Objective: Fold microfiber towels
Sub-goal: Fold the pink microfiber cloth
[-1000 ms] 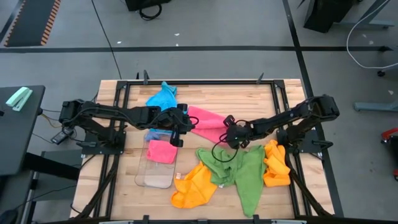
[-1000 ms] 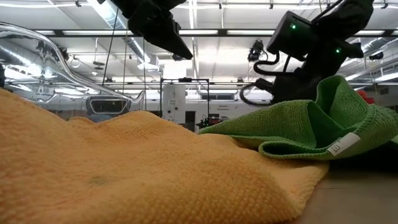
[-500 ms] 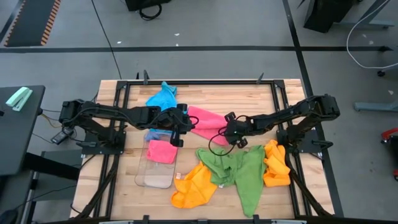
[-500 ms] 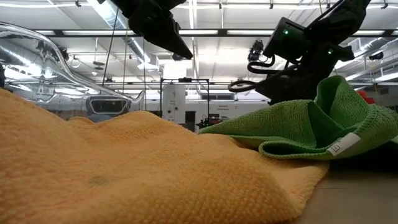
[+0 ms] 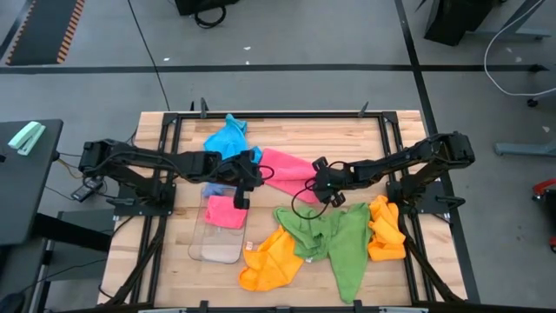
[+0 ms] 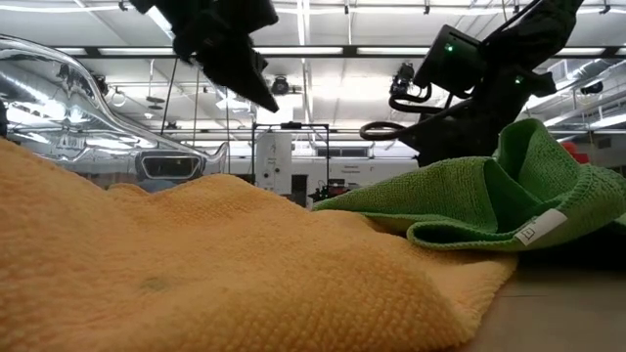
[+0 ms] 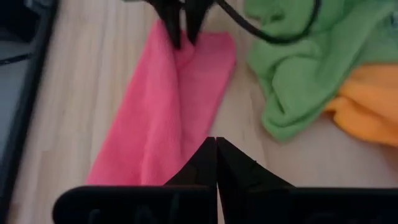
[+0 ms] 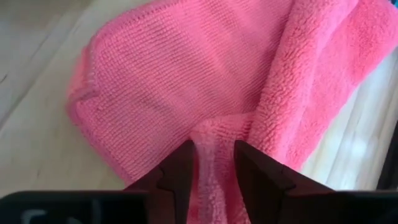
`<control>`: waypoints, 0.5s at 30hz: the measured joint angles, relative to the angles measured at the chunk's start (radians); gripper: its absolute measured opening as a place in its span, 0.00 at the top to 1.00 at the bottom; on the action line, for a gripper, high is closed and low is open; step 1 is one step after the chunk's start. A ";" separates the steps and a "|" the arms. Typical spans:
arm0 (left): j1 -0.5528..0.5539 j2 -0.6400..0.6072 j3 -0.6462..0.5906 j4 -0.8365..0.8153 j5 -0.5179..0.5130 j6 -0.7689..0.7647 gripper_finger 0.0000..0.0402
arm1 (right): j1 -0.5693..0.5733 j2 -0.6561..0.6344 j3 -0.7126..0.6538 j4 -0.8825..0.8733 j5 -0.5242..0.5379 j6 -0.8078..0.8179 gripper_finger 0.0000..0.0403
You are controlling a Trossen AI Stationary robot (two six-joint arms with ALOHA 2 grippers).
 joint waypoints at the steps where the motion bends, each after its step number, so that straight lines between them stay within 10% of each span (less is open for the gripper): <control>1: -0.001 0.000 -0.018 0.015 0.001 -0.002 0.97 | 0.000 0.006 0.000 0.004 0.000 0.000 0.68; 15: 0.020 -0.119 -0.186 0.253 0.012 -0.002 0.96 | 0.000 0.058 -0.001 0.051 0.003 -0.009 0.89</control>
